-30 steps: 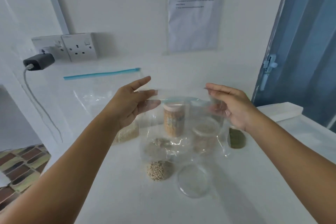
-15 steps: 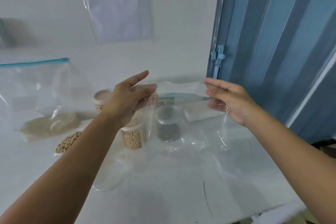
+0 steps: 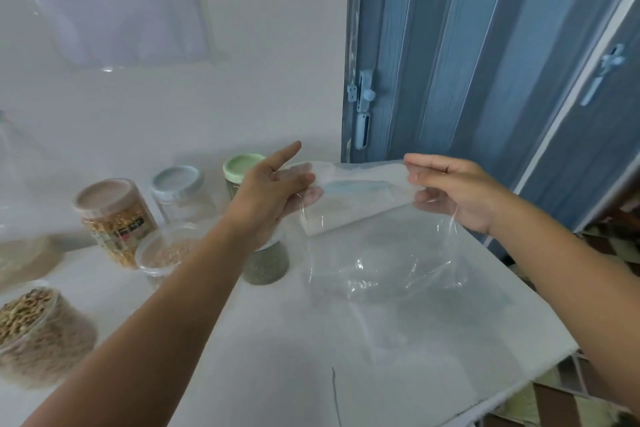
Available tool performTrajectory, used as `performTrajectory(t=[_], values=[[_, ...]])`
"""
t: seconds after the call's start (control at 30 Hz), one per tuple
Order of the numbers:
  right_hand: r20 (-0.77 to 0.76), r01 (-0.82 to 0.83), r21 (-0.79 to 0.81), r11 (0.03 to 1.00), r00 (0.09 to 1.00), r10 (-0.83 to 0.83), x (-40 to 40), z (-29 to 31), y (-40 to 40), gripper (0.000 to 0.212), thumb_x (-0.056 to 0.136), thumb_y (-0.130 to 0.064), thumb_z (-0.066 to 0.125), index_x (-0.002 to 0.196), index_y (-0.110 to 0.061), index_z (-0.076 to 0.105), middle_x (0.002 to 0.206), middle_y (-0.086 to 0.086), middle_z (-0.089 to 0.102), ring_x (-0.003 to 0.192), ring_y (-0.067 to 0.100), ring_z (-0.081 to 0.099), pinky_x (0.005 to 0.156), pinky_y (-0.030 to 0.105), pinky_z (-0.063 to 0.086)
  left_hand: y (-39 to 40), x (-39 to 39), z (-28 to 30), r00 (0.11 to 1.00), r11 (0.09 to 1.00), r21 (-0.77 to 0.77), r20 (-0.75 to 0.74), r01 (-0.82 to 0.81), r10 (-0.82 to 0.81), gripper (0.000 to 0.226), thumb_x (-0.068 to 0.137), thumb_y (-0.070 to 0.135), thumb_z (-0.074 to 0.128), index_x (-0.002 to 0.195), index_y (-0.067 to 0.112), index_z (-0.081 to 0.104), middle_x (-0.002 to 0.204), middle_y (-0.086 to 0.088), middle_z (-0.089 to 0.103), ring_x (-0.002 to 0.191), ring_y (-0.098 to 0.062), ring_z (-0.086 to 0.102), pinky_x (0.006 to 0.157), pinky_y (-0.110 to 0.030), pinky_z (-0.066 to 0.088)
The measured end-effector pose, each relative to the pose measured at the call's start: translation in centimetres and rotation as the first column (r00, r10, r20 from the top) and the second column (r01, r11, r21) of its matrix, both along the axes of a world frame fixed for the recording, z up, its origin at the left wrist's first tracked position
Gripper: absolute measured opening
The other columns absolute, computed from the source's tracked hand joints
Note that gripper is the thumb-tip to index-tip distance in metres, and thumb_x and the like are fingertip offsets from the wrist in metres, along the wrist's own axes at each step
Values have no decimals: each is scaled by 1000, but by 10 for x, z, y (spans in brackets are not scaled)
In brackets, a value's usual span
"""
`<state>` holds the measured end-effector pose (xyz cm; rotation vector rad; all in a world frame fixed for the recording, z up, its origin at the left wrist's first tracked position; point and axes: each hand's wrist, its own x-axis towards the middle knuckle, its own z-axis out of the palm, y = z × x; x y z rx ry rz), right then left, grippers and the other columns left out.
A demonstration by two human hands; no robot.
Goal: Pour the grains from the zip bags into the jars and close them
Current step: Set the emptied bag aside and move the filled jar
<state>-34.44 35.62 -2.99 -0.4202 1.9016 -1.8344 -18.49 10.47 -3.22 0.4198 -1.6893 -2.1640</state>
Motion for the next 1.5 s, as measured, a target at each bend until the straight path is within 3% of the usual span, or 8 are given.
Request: performTrajectory(t=[0.37,0.53,0.67,0.77,0.9,1.07,1.23,1.5], values=[[188,-245,195,950,960,208,-70,-60,71,48,90,-2,76,133,-22,68,104,3,74,71,18,69,68,33,64,70,-25,-78,975,994,43,195,99,-105,81,94,-11,65,157,34,40,146,-13,56,105,-34,74,88,-36,63],[217,-365,316,876,926,308,-97,-99,83,62,87,-4,81,141,-28,63,121,9,69,78,21,67,73,35,62,84,-30,-101,936,999,40,352,10,-24,83,91,-14,67,153,38,45,137,-20,59,110,-41,72,83,-34,63],[137,-456,570,684,873,468,-107,-102,86,70,89,-19,80,145,-50,53,105,4,67,76,17,64,78,35,61,91,-36,-105,876,983,-149,481,109,-25,86,90,-9,73,153,40,45,137,-22,55,98,-37,77,85,-36,63],[-13,-359,777,517,812,583,-115,-97,81,80,88,-47,78,149,-66,30,139,-1,53,122,21,58,98,30,50,93,-41,-104,808,916,-326,589,235,2,91,91,1,76,158,45,35,140,-16,54,89,-30,79,89,-40,63],[-344,-37,862,505,690,637,-108,-104,58,93,76,-91,46,158,-59,17,153,10,34,146,34,26,118,44,31,95,-42,-95,731,790,-487,678,374,72,91,94,19,77,161,49,22,150,-15,53,75,-17,78,77,-27,62],[-206,-186,904,384,597,775,-71,-114,25,77,95,-79,41,161,-54,11,174,2,6,160,28,3,128,45,12,90,-51,-74,603,371,-694,720,617,343,93,97,51,67,164,44,2,132,-11,68,87,-17,77,98,-34,54],[-140,-227,924,307,546,826,-63,-119,19,86,92,-83,40,161,-54,-4,175,5,-11,161,29,-11,128,47,3,65,-86,-72,719,-30,-873,381,487,581,69,107,32,51,165,29,14,134,-10,61,124,-35,53,100,-48,50],[-52,-212,961,176,488,871,-58,-134,17,101,85,-90,42,159,-53,-15,169,2,-30,158,29,-23,129,50,0,29,-125,-105,763,178,-875,480,449,432,76,104,10,56,163,40,21,139,-4,66,121,-29,62,97,-38,51]])
